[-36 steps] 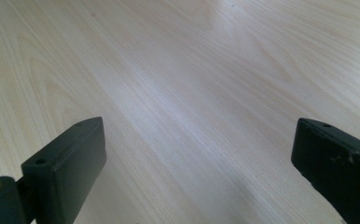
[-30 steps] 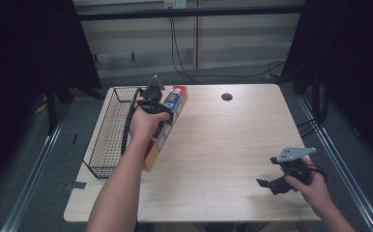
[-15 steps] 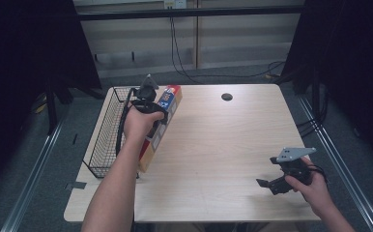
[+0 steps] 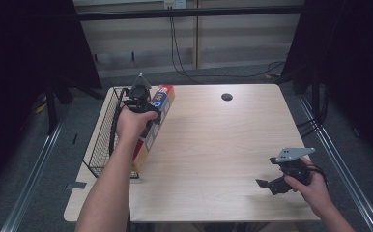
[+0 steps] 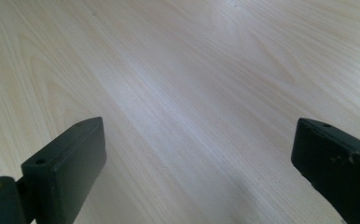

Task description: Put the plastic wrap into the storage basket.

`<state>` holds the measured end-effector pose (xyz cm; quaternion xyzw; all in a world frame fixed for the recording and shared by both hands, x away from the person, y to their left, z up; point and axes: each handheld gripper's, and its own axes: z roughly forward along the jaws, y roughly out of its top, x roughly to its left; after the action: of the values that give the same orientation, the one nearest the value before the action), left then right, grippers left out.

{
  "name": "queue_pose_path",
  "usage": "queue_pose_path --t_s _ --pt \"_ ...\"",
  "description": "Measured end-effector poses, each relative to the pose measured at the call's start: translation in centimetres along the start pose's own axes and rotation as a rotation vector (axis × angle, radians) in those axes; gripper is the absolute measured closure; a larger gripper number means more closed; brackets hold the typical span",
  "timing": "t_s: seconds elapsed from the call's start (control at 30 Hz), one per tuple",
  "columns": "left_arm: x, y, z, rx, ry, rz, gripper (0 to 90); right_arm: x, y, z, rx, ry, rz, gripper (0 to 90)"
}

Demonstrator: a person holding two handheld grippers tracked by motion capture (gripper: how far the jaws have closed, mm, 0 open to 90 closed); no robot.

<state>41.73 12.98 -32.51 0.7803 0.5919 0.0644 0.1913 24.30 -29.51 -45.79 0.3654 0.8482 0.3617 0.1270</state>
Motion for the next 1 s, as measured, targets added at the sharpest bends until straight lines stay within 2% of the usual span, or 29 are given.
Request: queue_pose_path --t_s 0.1,0.17,0.23,0.33,0.37,0.4,0.77,1.0 --pt "0.1 -0.1 0.0 -0.004 -0.002 -0.015 43.2 0.0 0.0 0.0 -0.001 -0.002 -0.002 3.1" --pt "0.2 -0.1 -0.1 -0.001 0.005 -0.005 43.2 0.0 0.0 0.0 0.001 -0.003 0.001 3.1" --pt "0.3 -0.1 -0.1 -0.004 0.002 -0.022 43.3 0.0 0.0 0.0 0.0 -0.003 0.0 3.1" --pt "0.5 -0.1 -0.3 -0.004 0.008 -0.017 43.3 0.0 0.0 0.0 0.0 0.0 -0.002 3.1" --pt "0.5 -0.1 -0.4 -0.009 0.005 -0.029 43.3 0.0 0.0 0.0 0.0 0.0 -0.001 3.1" --pt "0.7 -0.1 -0.5 -0.006 0.009 -0.019 43.2 0.0 0.0 0.0 -0.001 0.0 -0.001 3.1" --pt "1.8 -0.4 -0.8 -0.022 0.028 -0.061 43.3 0.0 0.0 0.0 0.003 -0.001 0.004 3.1" --pt "2.8 -0.7 -1.0 -0.014 0.049 -0.075 43.3 0.0 0.0 0.1 -0.001 0.005 0.001 3.1"
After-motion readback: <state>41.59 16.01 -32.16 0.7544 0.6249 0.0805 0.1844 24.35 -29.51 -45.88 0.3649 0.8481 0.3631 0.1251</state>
